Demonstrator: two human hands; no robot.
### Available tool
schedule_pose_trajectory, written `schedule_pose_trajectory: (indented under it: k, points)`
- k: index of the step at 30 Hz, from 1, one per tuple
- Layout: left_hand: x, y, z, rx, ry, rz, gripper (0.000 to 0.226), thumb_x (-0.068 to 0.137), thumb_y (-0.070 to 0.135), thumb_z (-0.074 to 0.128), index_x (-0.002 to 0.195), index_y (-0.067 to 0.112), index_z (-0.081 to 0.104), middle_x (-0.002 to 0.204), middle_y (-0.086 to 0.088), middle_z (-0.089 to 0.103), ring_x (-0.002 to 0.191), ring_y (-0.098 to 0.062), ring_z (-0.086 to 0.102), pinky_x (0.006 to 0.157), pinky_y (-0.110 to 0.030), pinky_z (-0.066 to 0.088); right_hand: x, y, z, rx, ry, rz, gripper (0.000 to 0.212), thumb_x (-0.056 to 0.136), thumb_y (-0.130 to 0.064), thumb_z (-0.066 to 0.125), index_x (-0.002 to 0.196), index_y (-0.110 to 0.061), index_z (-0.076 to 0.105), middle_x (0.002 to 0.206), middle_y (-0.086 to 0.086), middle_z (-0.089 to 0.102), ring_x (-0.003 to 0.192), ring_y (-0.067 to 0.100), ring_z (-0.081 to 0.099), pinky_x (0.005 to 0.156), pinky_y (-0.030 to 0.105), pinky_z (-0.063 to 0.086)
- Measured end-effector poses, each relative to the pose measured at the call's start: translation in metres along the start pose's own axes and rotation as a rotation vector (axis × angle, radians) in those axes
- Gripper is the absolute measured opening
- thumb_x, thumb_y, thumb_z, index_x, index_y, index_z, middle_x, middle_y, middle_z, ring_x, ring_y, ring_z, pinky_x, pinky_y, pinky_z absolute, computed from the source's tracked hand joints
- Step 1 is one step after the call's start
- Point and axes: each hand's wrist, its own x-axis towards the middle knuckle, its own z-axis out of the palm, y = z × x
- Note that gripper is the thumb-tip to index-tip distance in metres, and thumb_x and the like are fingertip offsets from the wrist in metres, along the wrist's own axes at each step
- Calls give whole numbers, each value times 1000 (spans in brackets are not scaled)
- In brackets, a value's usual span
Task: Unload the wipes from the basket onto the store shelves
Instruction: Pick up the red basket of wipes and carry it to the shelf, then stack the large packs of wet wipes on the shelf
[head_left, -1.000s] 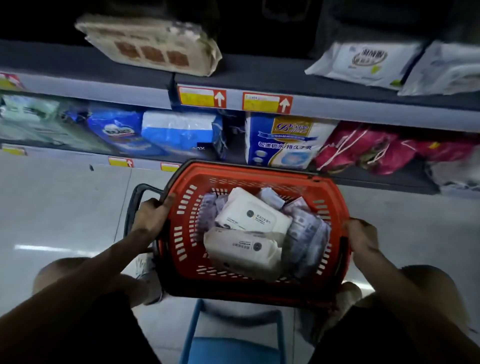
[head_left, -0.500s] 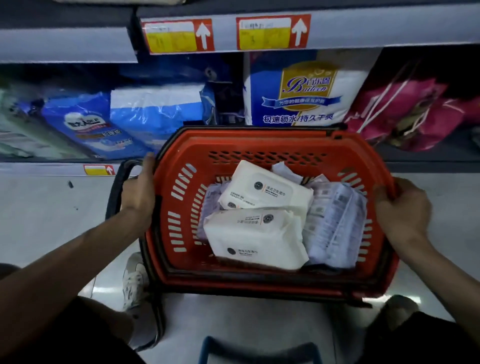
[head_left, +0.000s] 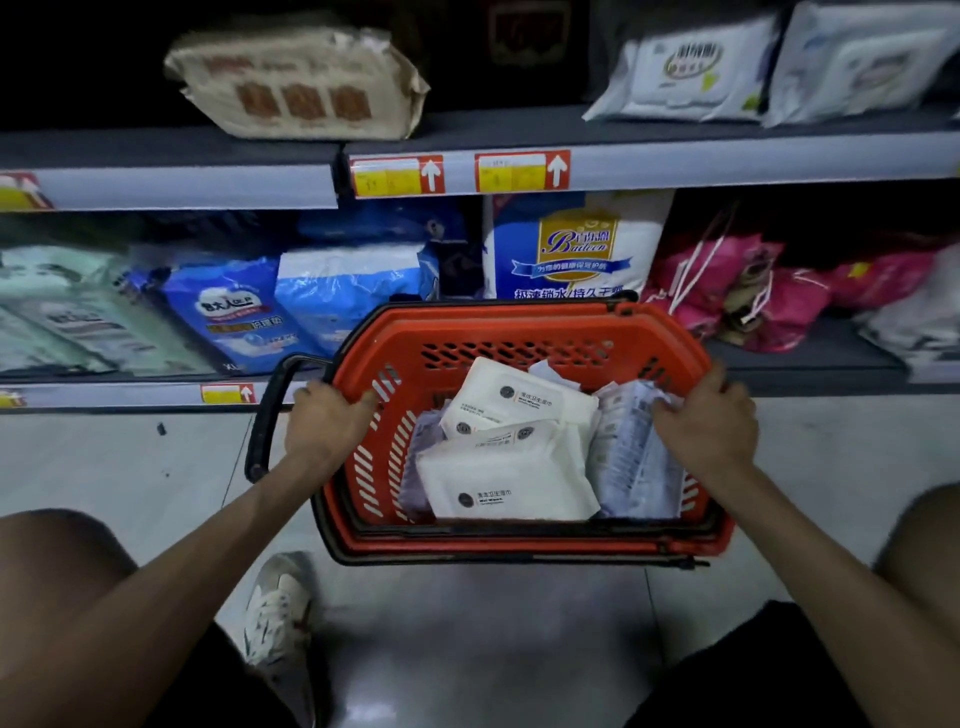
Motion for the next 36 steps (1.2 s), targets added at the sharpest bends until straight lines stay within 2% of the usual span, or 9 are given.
schedule_pose_trajectory:
  k: [3, 8, 13, 16, 20, 23, 26, 28, 36]
  points:
    - [-17, -1, 5, 143, 85, 107, 82, 90, 45, 74, 139, -12, 40, 135, -35, 49, 121, -53, 54, 98, -56, 49, -14, -1, 2, -95, -14, -38, 90, 88, -47, 70, 153, -3, 24, 141, 33, 37, 128, 49, 42, 105, 54, 40]
    - [-37, 7, 4, 587, 194, 264, 73, 88, 48, 64, 133, -7, 49, 127, -26, 53, 118, -44, 55, 96, -51, 48, -26, -22, -13, -235, -207, -22, 75, 88, -54, 64, 144, -14, 34, 156, 37, 14, 141, 55, 24, 116, 60, 28]
    - [-46, 20, 2, 683, 149, 414, 54, 94, 49, 55, 131, 9, 60, 131, -18, 52, 122, -37, 52, 102, -47, 44, -46, -41, -22, -283, -221, -189, 54, 91, -51, 56, 135, -19, 56, 144, 26, 45, 134, 51, 41, 110, 51, 37]
    - [-50, 34, 2, 649, 60, 503, 52, 96, 47, 52, 136, 14, 56, 132, -17, 54, 124, -36, 52, 103, -46, 44, -53, -61, -28, -173, -319, -350, 38, 79, -44, 54, 100, -17, 70, 111, 14, 68, 104, 36, 64, 87, 38, 54]
    - [-41, 61, 3, 564, -175, 479, 56, 96, 48, 55, 143, 17, 52, 138, -16, 55, 129, -36, 52, 108, -49, 45, -33, -81, -37, -154, -506, -342, 41, 89, -30, 58, 120, -5, 69, 116, 14, 72, 103, 32, 70, 88, 44, 60]
    - [-24, 73, 14, 404, -391, 452, 62, 96, 46, 60, 150, 19, 48, 141, -16, 57, 129, -33, 55, 107, -45, 48, -13, -86, -32, -106, -565, -270, 21, 90, -16, 53, 96, -3, 68, 92, 15, 72, 79, 31, 73, 64, 36, 56]
    - [-12, 78, 33, 228, -463, 380, 54, 99, 42, 61, 143, 13, 55, 133, -10, 66, 117, -27, 63, 95, -36, 51, 1, -82, -11, 77, -637, -129, 15, 87, -3, 51, 92, 0, 64, 84, 23, 74, 65, 31, 74, 60, 35, 58]
    - [-6, 82, 46, 154, -497, 325, 49, 99, 46, 62, 135, 13, 60, 127, -7, 69, 112, -25, 65, 95, -38, 53, 0, -83, 0, 138, -669, -56, 9, 89, -2, 50, 83, -2, 57, 64, 17, 69, 55, 24, 67, 52, 30, 55]
    - [-5, 76, 83, -221, -596, 48, 41, 97, 56, 64, 109, 17, 70, 109, -4, 74, 97, -23, 71, 96, -44, 56, -12, -90, 33, 486, -602, 195, 3, 90, -10, 51, 90, -7, 52, 82, 12, 55, 73, 27, 56, 63, 31, 38]
